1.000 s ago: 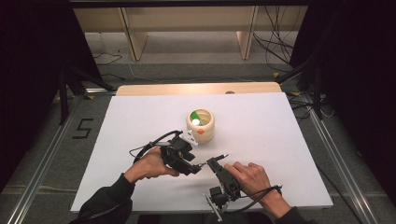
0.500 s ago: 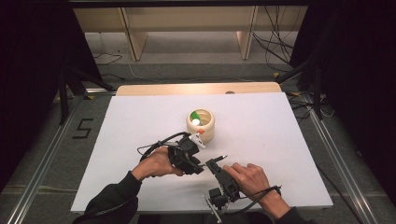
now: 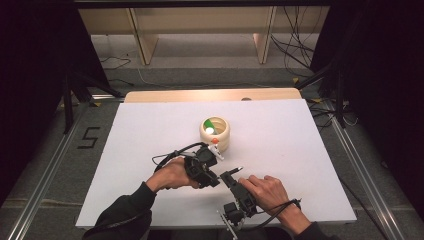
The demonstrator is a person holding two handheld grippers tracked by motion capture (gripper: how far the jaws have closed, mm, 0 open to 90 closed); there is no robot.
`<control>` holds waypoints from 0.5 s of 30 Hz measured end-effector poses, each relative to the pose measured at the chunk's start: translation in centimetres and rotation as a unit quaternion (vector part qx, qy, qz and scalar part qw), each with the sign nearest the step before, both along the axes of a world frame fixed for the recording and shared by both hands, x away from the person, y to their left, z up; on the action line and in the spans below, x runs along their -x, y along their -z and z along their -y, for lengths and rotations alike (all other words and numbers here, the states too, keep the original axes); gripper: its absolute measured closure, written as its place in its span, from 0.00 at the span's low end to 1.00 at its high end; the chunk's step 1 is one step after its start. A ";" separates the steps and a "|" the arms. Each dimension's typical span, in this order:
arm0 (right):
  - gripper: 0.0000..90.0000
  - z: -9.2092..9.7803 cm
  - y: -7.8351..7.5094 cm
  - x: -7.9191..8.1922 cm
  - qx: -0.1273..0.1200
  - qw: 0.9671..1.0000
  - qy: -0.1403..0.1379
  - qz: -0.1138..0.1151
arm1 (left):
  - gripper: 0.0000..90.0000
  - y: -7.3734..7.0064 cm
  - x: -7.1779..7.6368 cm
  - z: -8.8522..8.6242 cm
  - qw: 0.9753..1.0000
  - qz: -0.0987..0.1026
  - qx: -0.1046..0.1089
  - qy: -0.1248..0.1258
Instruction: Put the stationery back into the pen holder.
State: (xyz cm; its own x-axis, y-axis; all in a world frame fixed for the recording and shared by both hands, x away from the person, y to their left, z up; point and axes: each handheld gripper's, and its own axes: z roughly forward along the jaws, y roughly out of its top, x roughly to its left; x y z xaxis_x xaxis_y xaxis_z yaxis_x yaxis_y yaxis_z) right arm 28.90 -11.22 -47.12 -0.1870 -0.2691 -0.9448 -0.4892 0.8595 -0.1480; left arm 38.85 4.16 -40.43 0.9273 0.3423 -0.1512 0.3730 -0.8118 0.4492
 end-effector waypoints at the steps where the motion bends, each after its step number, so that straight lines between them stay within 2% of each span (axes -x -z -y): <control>1: 0.89 0.0 0.0 0.0 0.000 1.000 0.000 0.000 | 0.81 0.0 0.0 0.0 1.000 -0.003 0.000 0.002; 7: 0.89 -0.1 0.1 0.1 0.007 1.000 -0.005 -0.003 | 0.86 0.1 -0.2 0.3 1.000 -0.005 -0.005 0.004; 15: 0.88 -0.1 0.2 0.2 0.010 1.000 -0.007 -0.005 | 0.87 0.2 -0.2 0.3 1.000 -0.013 -0.007 0.004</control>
